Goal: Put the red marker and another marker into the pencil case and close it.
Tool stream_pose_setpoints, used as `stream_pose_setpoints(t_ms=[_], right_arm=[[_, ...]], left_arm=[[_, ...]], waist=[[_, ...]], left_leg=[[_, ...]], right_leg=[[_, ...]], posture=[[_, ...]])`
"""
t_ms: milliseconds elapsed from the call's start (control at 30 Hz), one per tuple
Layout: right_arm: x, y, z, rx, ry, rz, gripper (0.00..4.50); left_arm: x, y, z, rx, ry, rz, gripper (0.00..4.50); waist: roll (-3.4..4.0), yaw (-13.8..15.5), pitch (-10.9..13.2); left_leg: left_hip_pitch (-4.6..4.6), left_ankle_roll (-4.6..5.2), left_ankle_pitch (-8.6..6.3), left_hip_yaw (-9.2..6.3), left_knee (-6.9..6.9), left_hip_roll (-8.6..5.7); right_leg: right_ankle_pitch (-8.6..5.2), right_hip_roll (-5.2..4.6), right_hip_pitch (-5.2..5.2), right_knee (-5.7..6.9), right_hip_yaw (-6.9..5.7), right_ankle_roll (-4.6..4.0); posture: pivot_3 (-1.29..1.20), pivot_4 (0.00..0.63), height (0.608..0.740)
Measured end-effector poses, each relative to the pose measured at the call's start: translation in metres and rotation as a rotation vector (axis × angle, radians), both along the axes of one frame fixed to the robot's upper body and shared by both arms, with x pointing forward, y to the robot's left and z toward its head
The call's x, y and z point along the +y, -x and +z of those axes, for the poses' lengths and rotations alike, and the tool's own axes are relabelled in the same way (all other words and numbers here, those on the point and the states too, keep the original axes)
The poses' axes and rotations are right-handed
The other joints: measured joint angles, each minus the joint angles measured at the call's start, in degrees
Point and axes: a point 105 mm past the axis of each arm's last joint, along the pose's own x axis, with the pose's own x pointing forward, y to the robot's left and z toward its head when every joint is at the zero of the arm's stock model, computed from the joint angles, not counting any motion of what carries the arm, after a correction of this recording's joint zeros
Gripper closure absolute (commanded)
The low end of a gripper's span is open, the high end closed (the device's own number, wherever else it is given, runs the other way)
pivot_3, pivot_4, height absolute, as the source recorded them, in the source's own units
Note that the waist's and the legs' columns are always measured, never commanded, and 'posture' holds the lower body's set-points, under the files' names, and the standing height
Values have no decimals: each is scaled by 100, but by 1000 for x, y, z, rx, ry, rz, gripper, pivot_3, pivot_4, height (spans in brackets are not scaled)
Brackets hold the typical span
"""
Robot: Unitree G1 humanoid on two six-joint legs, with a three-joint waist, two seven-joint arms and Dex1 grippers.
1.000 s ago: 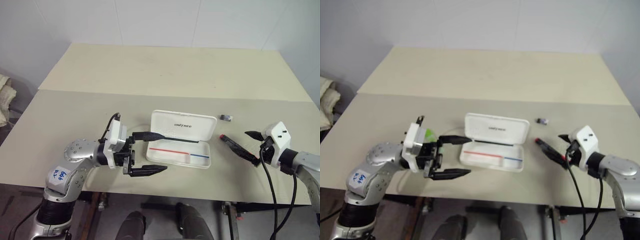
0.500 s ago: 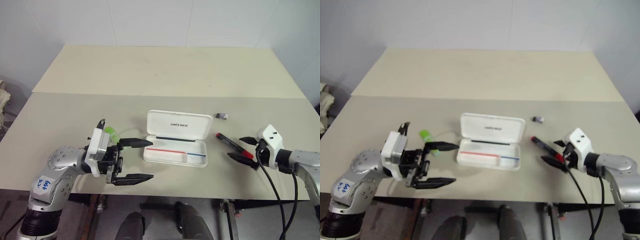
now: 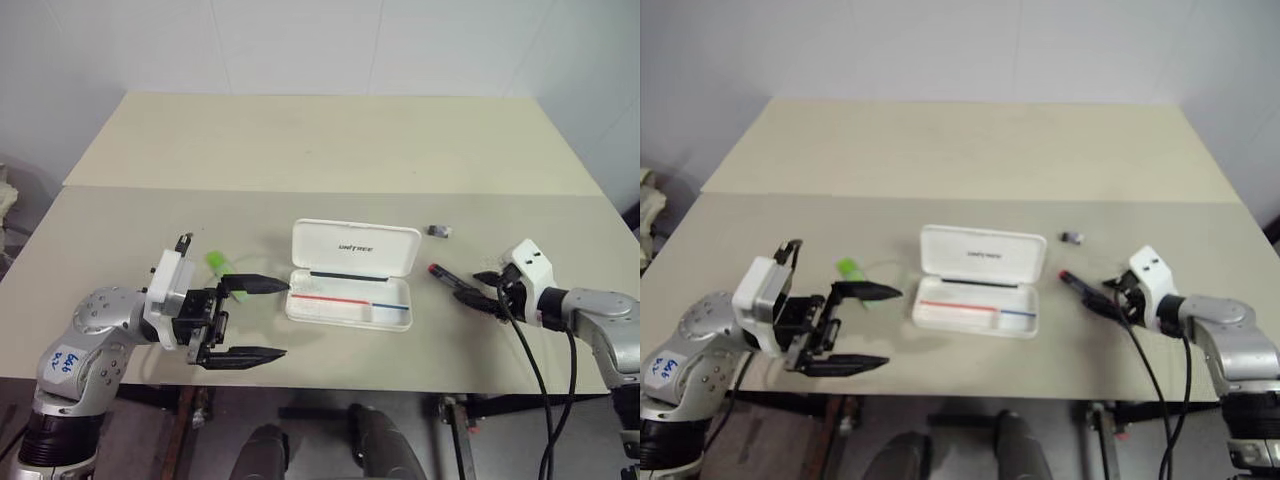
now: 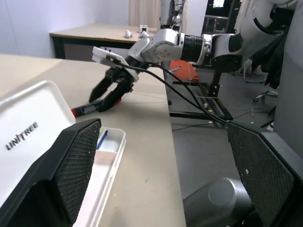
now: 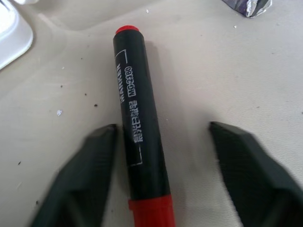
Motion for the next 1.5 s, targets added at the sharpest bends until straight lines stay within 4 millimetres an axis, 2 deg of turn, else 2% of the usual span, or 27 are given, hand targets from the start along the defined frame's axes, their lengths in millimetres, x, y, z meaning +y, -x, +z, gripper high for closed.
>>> stream_pose_setpoints(t_ms=[133,167,500,633,900,1067,1167,1300,1400,1500], right_arm=[[3,3,-3,1,-7,-10,3695],[3,4,-3,-6,-3,-14,3892],[2,10,7,-63,23,-86,3892],[12,5,42,-189,21,-75,3892],[40,-1,102,-380,-3,-5,3892],[77,5,160,-515,-67,141,3892],[99,15,178,-537,-96,249,3892],[131,29,175,-427,-142,412,3892],[145,34,158,-333,-139,497,3892],[158,42,133,-233,-90,591,3892]], left_arm=[[4,-4,5,-22,-8,-2,0],[5,-5,6,-23,-7,-3,0],[11,-15,11,-28,-2,-11,0],[16,-21,12,-34,-9,-10,0],[18,-24,14,-47,-11,-28,0],[18,-22,14,-43,-19,-69,0],[22,-22,13,-35,-30,-86,0],[32,-30,15,-51,-52,-54,0],[37,-36,15,-70,-56,-27,0],[37,-38,18,-95,-56,-22,0]], waist=[[-7,6,-2],[-7,6,-2],[0,25,2],[5,3,6],[11,9,9],[23,8,17],[23,12,17],[24,18,18],[24,28,18],[24,28,18]], left_leg=[[27,2,-2,-2,5,6],[31,4,-4,-1,5,6],[15,11,-19,-1,-37,4],[-15,10,-18,13,-47,9],[-16,9,-18,11,-61,18],[-18,9,-18,10,-63,21],[-20,9,-19,2,-67,25],[-25,7,-20,-3,-69,27],[-29,3,-23,-5,-68,29],[-34,-1,-26,-6,-68,30]], right_leg=[[4,4,45,-41,-1,4],[4,3,51,-46,0,4],[-8,-3,16,-35,-1,2],[8,-1,-42,2,1,32],[7,5,-51,-3,-4,32],[6,6,-55,-3,-7,29],[4,6,-55,-6,-16,25],[4,4,-60,-6,-25,26],[5,3,-63,-8,-30,29],[8,2,-70,-7,-33,35]], posture=[[0,150,740],[0,150,740],[0,150,740],[0,150,740],[0,150,740],[0,150,740],[0,150,740],[0,150,740],[0,150,740],[0,150,740]])
